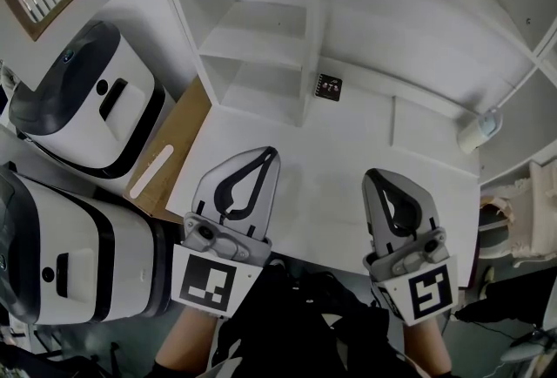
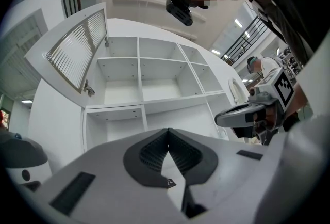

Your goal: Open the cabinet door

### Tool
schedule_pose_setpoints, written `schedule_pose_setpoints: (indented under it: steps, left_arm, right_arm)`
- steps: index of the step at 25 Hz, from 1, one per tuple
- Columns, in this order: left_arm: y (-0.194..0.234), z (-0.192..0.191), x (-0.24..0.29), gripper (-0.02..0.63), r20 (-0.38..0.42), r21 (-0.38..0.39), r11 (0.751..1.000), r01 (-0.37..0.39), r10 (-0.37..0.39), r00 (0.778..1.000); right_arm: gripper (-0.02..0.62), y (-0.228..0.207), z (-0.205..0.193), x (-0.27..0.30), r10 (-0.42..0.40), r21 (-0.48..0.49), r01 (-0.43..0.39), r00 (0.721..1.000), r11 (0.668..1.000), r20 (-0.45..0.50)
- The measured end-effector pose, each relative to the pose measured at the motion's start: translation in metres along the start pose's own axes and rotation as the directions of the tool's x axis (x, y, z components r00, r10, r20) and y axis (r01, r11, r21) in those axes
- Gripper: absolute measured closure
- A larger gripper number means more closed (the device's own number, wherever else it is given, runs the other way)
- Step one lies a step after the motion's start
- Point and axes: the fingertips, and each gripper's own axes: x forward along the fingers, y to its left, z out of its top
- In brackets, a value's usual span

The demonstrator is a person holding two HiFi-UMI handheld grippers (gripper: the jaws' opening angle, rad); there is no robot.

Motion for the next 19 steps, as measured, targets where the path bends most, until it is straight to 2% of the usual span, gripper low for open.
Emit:
schedule_pose_setpoints:
  steps: [7, 12, 19]
  left_arm:
    - [0.002, 0.0, -0.001, 0.611, 0.0, 0.012, 1.0, -0.018, 0.018, 1.0]
    - [0.0, 0.0, 0.001, 0.611, -0.002, 0.049, 0.999, -0.007, 0.007, 1.0]
    - [-0.001, -0.001, 0.003, 0.611, -0.006, 0.045, 0.999, -0.008, 0.008, 1.0]
  right_arm:
    - [0.595, 0.002, -0.003, 0.004, 0.009, 0.008, -0.009, 1.0, 1.0, -0.005]
    - [0.595, 0.003, -0.004, 0.008, 0.018, 0.009, -0.018, 1.0, 1.0, -0.012]
    - [0.595, 0.011, -0.005, 0.013, 0.055, 0.016, -0.055, 0.998, 0.998, -0.013]
